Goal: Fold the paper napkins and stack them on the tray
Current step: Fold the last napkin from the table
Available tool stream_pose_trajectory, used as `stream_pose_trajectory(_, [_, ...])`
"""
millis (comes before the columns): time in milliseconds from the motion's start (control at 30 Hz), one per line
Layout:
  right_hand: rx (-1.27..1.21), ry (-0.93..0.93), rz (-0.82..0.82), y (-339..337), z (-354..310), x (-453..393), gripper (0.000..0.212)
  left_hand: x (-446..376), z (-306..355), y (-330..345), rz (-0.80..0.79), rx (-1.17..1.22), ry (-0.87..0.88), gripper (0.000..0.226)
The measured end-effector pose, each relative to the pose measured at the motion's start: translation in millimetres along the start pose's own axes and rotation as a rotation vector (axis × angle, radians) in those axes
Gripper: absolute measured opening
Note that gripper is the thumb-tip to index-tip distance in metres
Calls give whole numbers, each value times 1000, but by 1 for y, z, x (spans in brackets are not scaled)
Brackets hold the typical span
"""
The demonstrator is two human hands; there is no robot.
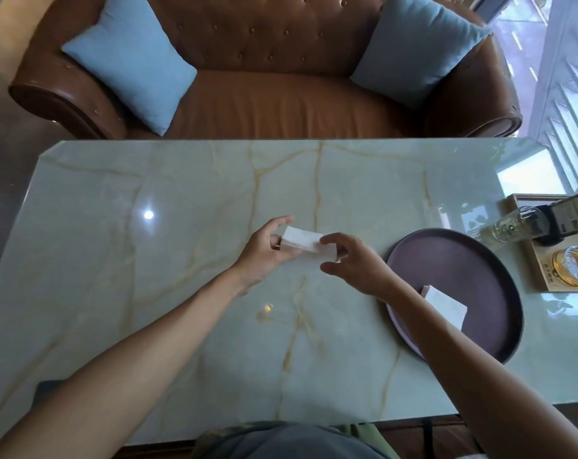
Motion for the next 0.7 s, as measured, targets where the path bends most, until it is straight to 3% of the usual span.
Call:
stream_pose_trajectory(133, [108, -29, 99, 3, -1, 1, 28, 2, -3, 4, 46, -138, 31, 46])
stream_pose_trajectory(300, [117, -30, 171, 2, 5, 4, 9, 5, -2, 5, 244, -453, 184, 7])
stream_pose_trajectory(467, [131, 2, 89, -3, 4, 7, 6, 6, 2, 8, 258, -617, 256, 7])
stream_pose_trajectory(700, [102, -86, 6, -9, -11, 13, 17, 10, 20, 23, 87, -605, 252, 11])
Point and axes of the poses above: each hand's wrist, its own x-axis away from the middle knuckle, its own y-axis out of the palm, z = x × y, the point moved 3 cm from there along -x, towards the middle knuckle, and after that the axes turned 15 degrees about -y, right-handed, at the moved point
